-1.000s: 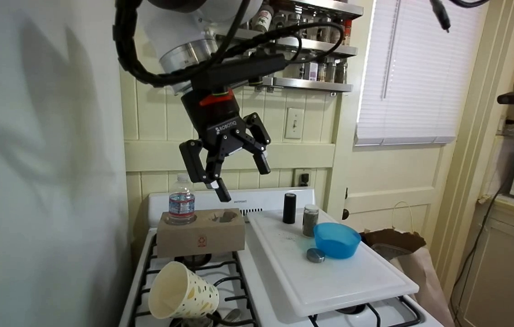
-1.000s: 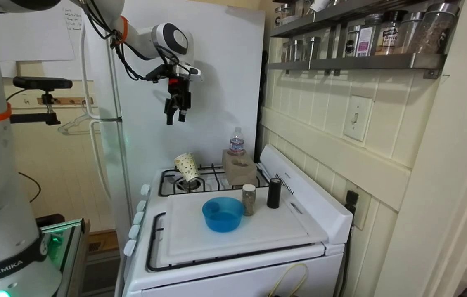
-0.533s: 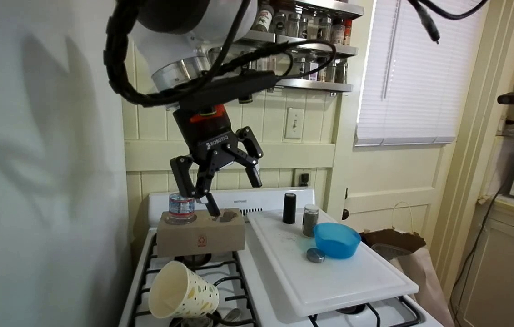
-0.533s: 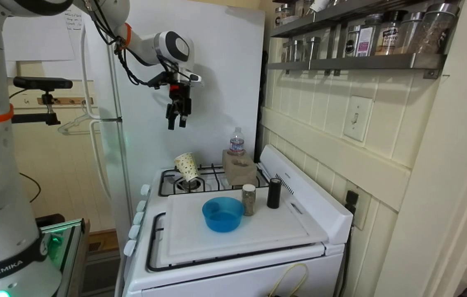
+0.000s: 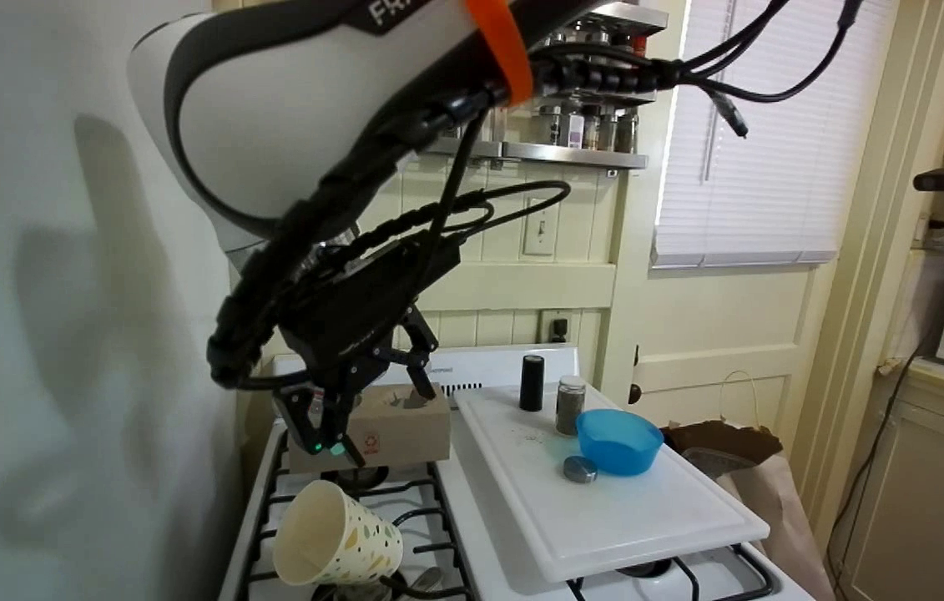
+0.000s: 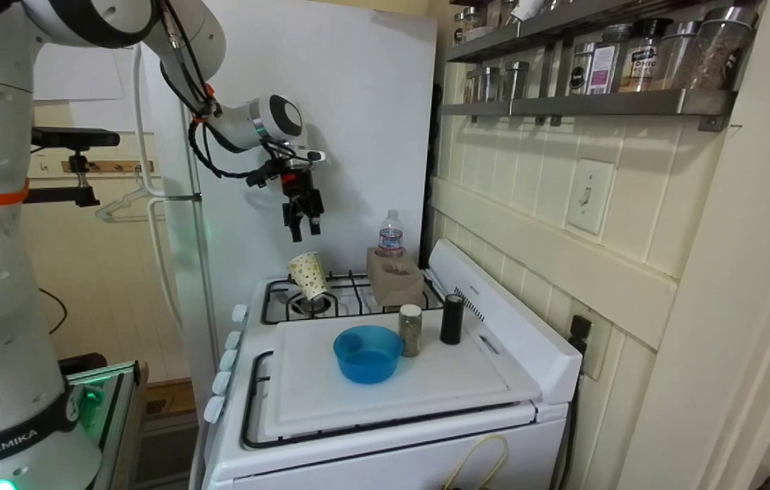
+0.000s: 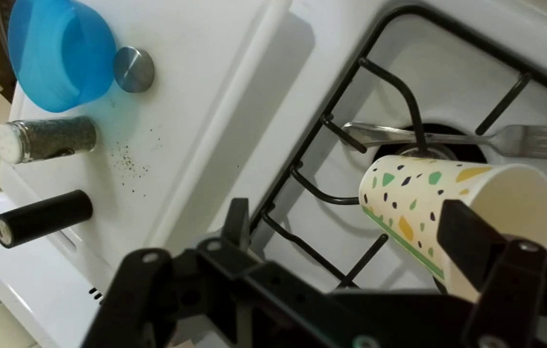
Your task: Put the coffee cup into the cup holder
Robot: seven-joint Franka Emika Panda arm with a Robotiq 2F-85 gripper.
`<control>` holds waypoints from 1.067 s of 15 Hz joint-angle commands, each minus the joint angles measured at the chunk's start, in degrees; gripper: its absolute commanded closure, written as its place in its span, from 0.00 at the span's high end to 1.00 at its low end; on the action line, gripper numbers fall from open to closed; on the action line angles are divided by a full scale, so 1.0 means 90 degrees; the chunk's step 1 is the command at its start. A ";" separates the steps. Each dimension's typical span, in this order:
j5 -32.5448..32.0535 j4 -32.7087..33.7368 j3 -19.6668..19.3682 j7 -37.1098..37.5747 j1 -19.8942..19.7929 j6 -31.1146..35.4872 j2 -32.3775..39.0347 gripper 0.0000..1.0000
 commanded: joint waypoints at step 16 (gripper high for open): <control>-0.1417 -0.0396 -0.0325 0.0515 0.0268 0.2624 0.0414 1.00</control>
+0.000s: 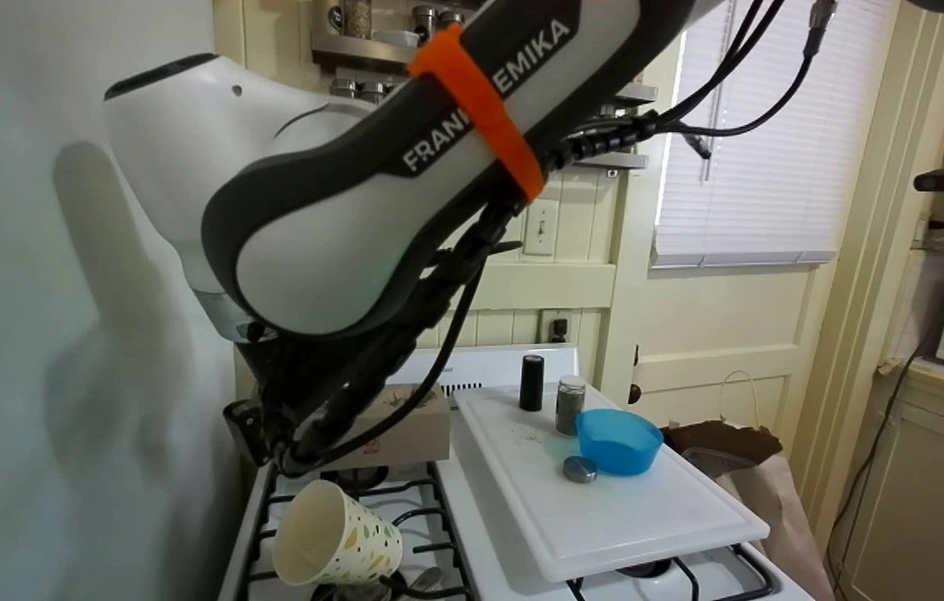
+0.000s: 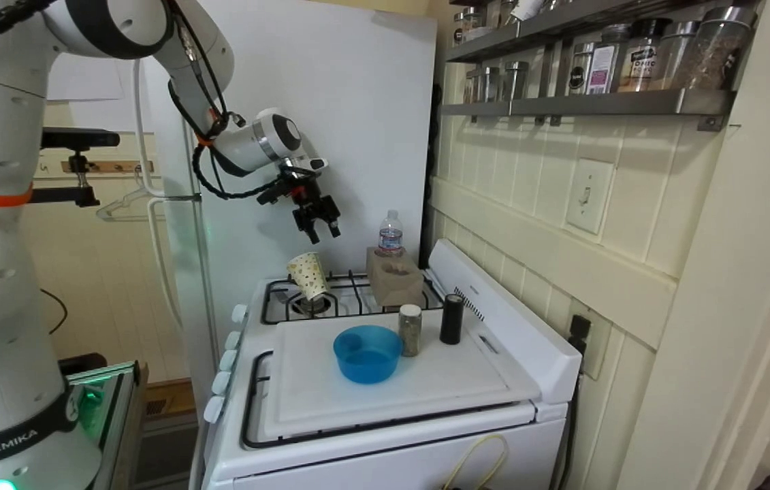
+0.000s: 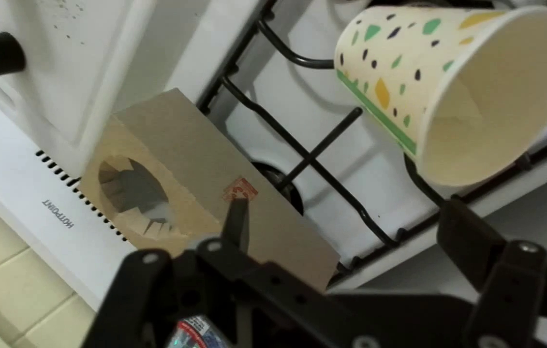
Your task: Put the coffee cup into the cup holder
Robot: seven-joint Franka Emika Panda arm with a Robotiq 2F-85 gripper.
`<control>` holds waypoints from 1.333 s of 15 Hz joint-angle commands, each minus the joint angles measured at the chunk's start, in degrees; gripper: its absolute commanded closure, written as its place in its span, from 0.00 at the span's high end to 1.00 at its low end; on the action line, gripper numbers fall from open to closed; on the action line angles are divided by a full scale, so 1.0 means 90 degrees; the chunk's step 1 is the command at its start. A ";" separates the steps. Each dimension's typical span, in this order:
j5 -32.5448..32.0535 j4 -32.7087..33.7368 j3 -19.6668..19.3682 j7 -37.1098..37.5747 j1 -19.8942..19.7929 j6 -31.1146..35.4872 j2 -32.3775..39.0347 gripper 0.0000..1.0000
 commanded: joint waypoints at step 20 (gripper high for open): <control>0.1075 0.0002 -0.0123 0.0191 0.0418 -0.0809 0.0135 0.01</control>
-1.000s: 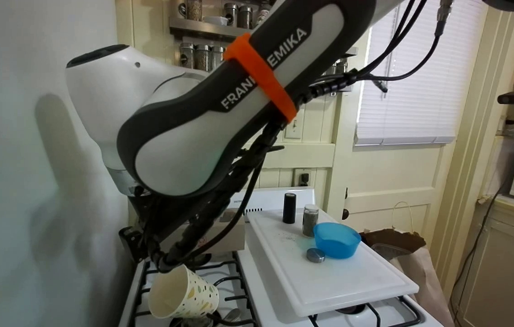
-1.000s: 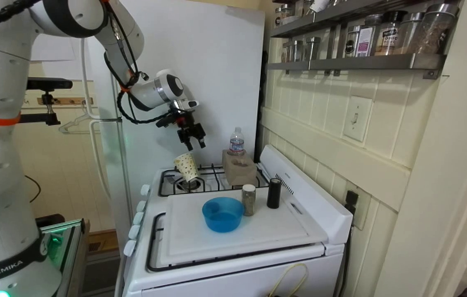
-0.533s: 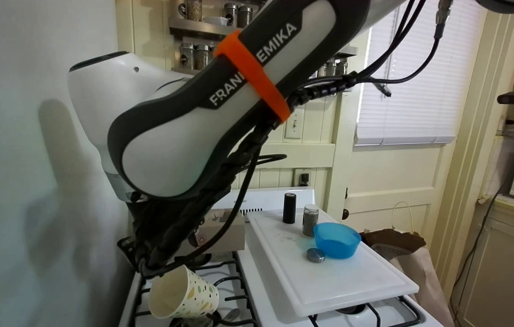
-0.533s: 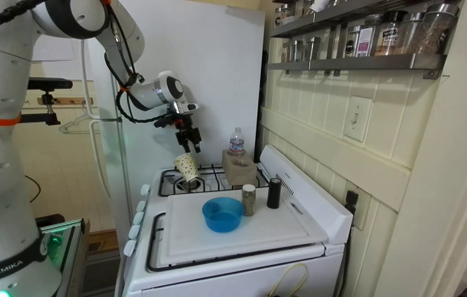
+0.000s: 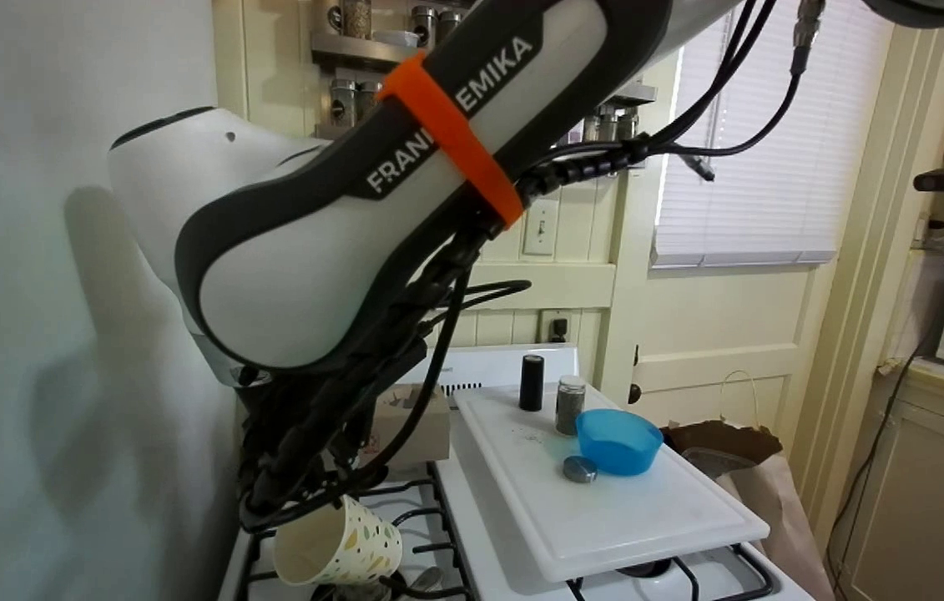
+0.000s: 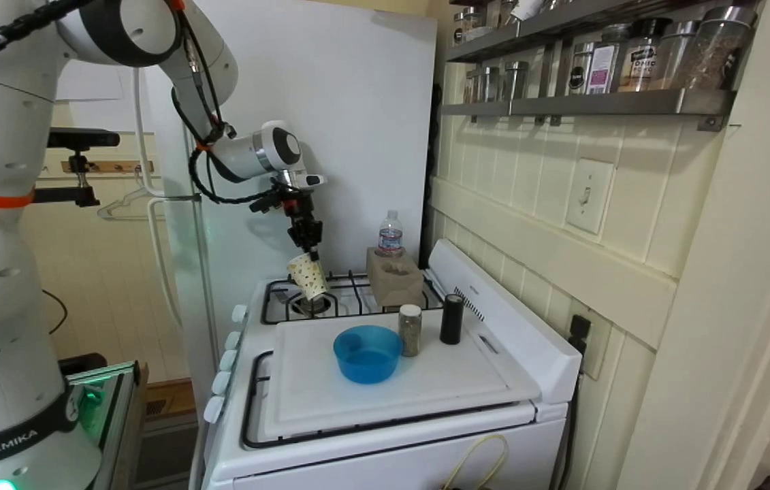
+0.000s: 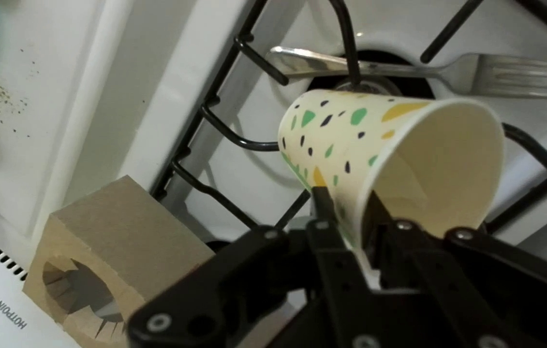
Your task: Put the coffee cup into the cup holder
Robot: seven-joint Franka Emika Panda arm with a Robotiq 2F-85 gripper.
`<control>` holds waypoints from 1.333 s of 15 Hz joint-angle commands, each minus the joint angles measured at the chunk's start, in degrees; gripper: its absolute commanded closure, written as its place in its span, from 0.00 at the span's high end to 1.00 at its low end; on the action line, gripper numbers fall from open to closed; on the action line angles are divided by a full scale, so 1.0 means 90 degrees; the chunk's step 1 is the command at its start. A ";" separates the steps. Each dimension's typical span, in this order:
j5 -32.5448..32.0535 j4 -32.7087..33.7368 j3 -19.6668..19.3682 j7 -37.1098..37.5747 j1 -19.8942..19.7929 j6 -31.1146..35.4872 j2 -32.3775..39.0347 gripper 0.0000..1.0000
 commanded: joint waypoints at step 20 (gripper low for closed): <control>0.0943 -0.2915 0.0304 0.1389 -0.1167 0.0659 -0.4276 0.03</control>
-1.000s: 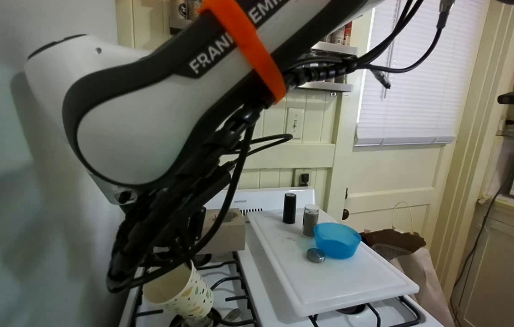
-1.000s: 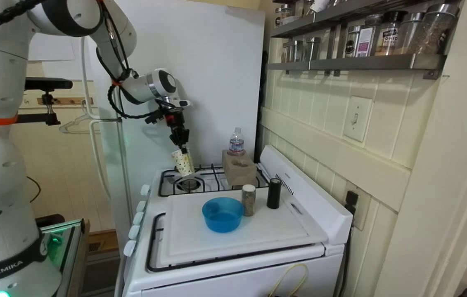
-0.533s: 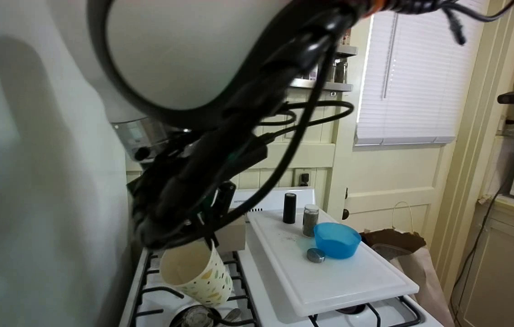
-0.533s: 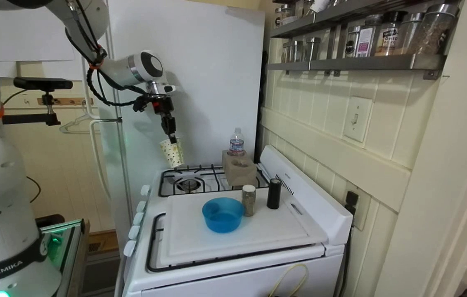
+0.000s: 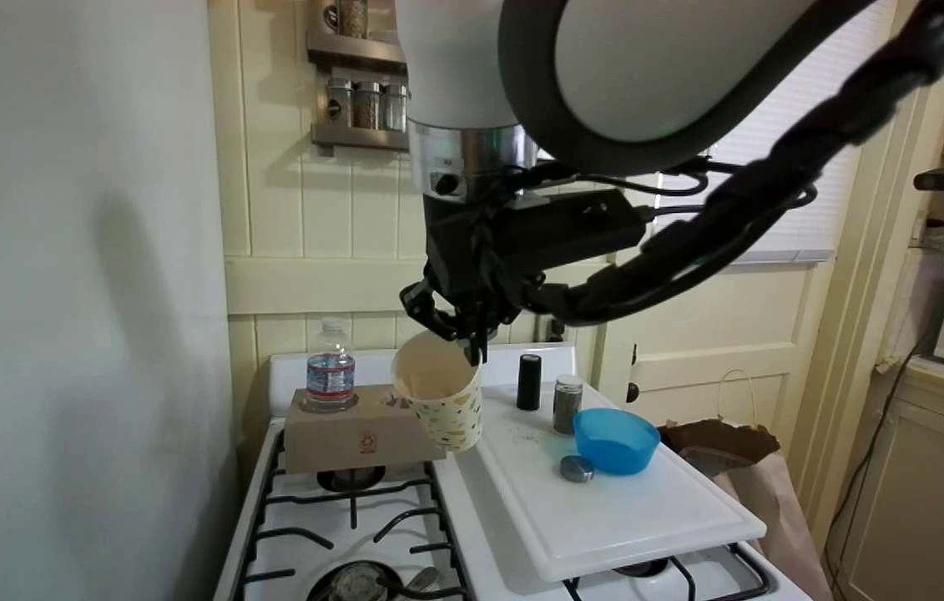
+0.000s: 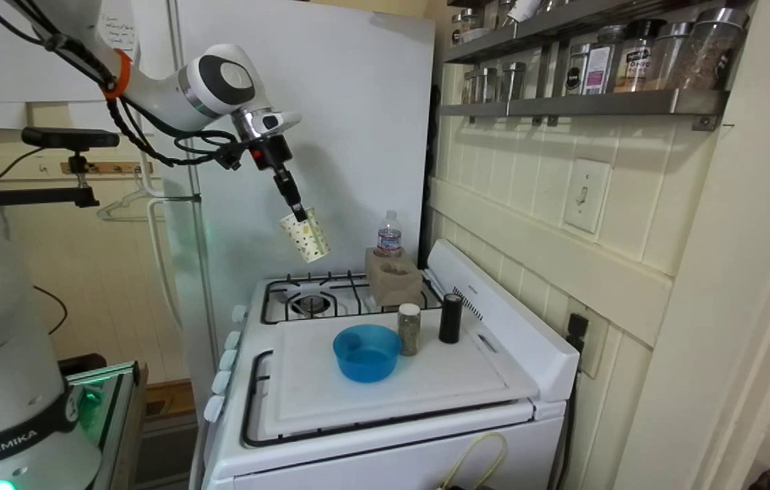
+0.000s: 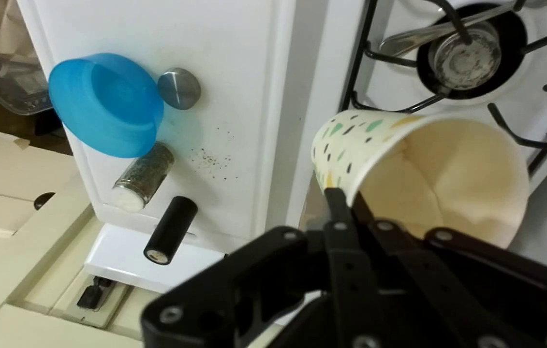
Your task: Put the coffee cup into the cup holder
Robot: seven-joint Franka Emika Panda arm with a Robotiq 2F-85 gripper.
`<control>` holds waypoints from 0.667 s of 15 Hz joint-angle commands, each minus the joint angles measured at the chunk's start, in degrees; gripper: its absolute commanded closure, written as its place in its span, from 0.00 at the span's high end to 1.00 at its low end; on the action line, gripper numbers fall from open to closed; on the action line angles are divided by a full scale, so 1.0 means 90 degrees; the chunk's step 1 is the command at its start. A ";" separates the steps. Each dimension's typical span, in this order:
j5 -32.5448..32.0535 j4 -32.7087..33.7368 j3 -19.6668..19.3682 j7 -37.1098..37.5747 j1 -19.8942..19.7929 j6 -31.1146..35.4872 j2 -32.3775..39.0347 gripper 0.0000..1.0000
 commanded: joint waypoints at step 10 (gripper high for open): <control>0.0304 0.0283 -0.0050 -0.0010 -0.0993 0.1515 -0.0100 0.01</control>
